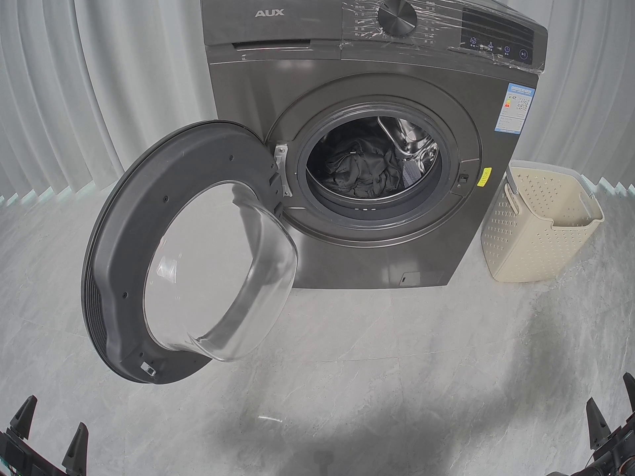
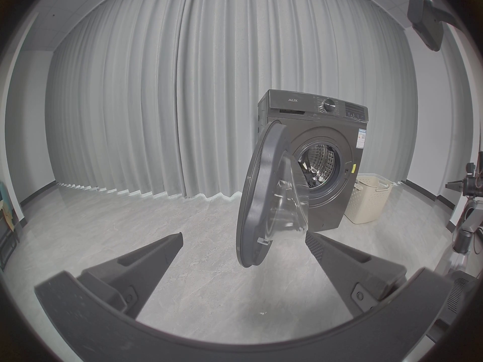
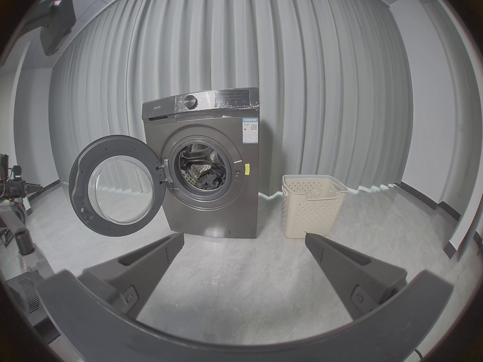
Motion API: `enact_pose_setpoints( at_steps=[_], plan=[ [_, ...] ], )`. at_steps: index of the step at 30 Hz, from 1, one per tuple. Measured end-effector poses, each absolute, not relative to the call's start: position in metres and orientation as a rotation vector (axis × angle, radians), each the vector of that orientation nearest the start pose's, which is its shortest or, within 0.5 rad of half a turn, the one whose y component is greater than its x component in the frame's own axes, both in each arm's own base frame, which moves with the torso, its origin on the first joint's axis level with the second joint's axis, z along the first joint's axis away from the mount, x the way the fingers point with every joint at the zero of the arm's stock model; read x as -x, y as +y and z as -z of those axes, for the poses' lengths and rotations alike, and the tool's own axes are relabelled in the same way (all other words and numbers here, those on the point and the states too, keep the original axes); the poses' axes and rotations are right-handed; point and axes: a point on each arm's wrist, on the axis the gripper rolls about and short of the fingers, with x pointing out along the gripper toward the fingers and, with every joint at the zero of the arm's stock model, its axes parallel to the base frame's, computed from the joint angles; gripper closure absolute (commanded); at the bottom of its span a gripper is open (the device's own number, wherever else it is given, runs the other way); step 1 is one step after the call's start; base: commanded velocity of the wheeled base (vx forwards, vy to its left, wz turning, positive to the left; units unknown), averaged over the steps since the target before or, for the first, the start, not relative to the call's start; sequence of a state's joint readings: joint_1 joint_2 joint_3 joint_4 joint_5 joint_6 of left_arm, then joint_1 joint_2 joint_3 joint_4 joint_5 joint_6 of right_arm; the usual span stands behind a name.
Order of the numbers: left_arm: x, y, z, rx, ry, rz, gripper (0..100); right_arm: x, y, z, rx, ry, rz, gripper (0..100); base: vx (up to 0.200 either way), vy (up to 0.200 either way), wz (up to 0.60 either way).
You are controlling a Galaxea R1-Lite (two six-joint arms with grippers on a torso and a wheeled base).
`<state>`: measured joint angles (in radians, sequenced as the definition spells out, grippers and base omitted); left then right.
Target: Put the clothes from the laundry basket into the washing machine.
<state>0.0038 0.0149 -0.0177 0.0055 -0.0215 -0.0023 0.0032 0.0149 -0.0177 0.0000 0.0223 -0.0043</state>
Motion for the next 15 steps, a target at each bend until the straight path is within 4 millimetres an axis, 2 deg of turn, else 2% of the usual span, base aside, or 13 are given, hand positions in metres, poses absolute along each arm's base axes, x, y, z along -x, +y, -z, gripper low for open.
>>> enact_pose_setpoints(
  at_steps=[5, 7, 11, 15],
  plan=[
    [0.023, -0.001, -0.082, 0.009, -0.011, 0.021, 0, 0.023, 0.0, -0.081, 0.004, -0.002, -0.026, 0, 0.0, 0.0, 0.0],
    [0.025, -0.001, -0.09, 0.012, -0.044, 0.028, 0, 0.023, 0.0, -0.081, 0.004, -0.002, -0.026, 0, 0.0, 0.0, 0.0],
    [0.029, -0.002, -0.119, 0.014, -0.108, 0.074, 0, 0.023, 0.0, -0.081, 0.004, -0.002, -0.026, 0, 0.0, 0.0, 0.0],
    [0.02, -0.002, -0.143, 0.017, -0.079, 0.125, 0, 0.023, 0.0, -0.081, 0.004, -0.002, -0.026, 0, 0.0, 0.0, 0.0]
  ],
)
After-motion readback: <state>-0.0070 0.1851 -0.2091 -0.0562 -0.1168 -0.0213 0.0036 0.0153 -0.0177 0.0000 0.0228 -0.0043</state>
